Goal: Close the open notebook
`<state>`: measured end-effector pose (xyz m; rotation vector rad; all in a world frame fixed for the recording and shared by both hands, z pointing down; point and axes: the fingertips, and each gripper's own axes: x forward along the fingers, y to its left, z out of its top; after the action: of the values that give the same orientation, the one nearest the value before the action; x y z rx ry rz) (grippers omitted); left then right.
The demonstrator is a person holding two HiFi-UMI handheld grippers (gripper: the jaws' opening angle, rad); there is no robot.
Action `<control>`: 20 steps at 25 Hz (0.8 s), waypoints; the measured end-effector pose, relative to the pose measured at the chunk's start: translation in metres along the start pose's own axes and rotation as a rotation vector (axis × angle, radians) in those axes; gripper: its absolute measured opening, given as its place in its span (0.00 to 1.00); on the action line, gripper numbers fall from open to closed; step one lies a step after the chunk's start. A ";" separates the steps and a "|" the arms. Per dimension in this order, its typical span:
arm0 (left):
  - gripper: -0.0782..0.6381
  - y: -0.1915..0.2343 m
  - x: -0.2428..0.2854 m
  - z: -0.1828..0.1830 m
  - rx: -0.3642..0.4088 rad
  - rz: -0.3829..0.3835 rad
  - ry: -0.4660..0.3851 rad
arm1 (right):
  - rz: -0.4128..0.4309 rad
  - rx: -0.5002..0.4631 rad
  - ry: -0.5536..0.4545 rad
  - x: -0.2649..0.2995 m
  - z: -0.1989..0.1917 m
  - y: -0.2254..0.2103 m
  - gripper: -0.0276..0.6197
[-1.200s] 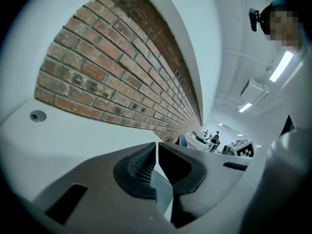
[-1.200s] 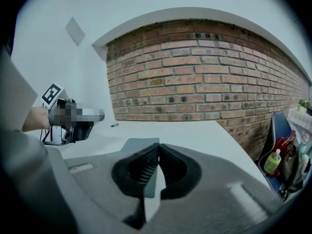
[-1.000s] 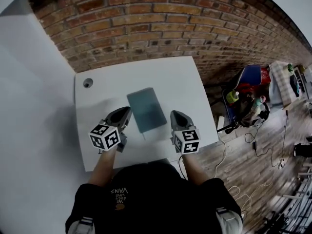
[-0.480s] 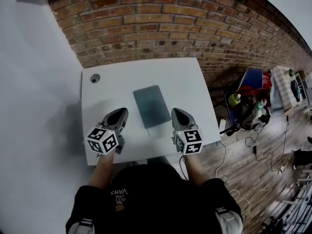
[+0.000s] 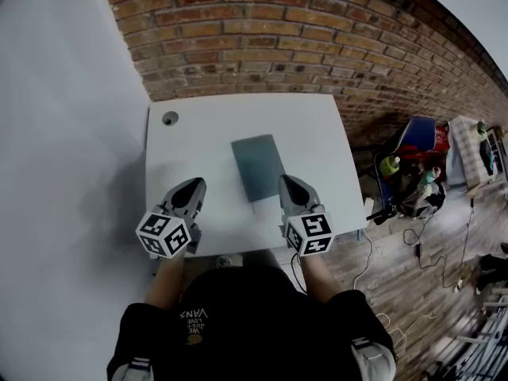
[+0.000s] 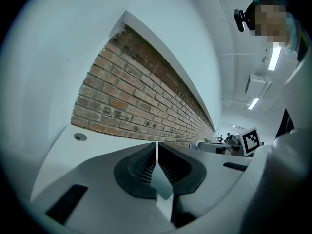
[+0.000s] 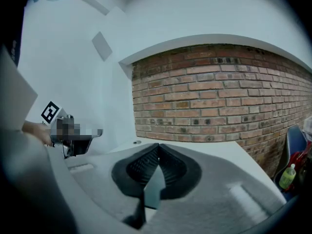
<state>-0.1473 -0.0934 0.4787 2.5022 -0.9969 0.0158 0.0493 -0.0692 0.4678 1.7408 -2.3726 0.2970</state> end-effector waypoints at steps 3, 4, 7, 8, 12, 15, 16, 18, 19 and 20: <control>0.14 0.002 -0.012 0.001 0.004 0.014 -0.011 | 0.020 -0.001 -0.006 0.000 0.002 0.012 0.04; 0.14 0.003 -0.016 0.001 0.006 0.017 -0.015 | 0.026 -0.002 -0.007 0.001 0.002 0.016 0.04; 0.13 0.004 -0.026 0.000 0.011 0.026 -0.025 | 0.043 -0.008 -0.007 0.002 0.001 0.026 0.04; 0.13 0.005 -0.029 -0.001 0.013 0.028 -0.027 | 0.048 -0.010 -0.006 0.002 0.001 0.029 0.04; 0.13 0.003 -0.040 -0.002 0.015 0.035 -0.027 | 0.066 -0.009 -0.007 -0.001 0.004 0.041 0.04; 0.13 0.003 -0.046 -0.004 0.017 0.042 -0.026 | 0.078 -0.011 -0.007 -0.003 0.004 0.047 0.04; 0.13 0.003 -0.048 -0.005 0.017 0.044 -0.025 | 0.081 -0.012 -0.006 -0.003 0.003 0.049 0.04; 0.13 0.004 -0.050 -0.005 0.015 0.048 -0.024 | 0.086 -0.013 0.000 -0.003 0.003 0.052 0.04; 0.13 0.005 -0.050 -0.006 0.014 0.048 -0.023 | 0.088 -0.013 0.002 -0.003 0.002 0.053 0.04; 0.13 0.005 -0.051 -0.006 0.013 0.048 -0.022 | 0.089 -0.014 0.003 -0.002 0.002 0.054 0.04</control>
<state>-0.1873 -0.0610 0.4779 2.4949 -1.0692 0.0091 -0.0016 -0.0521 0.4631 1.6303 -2.4481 0.2956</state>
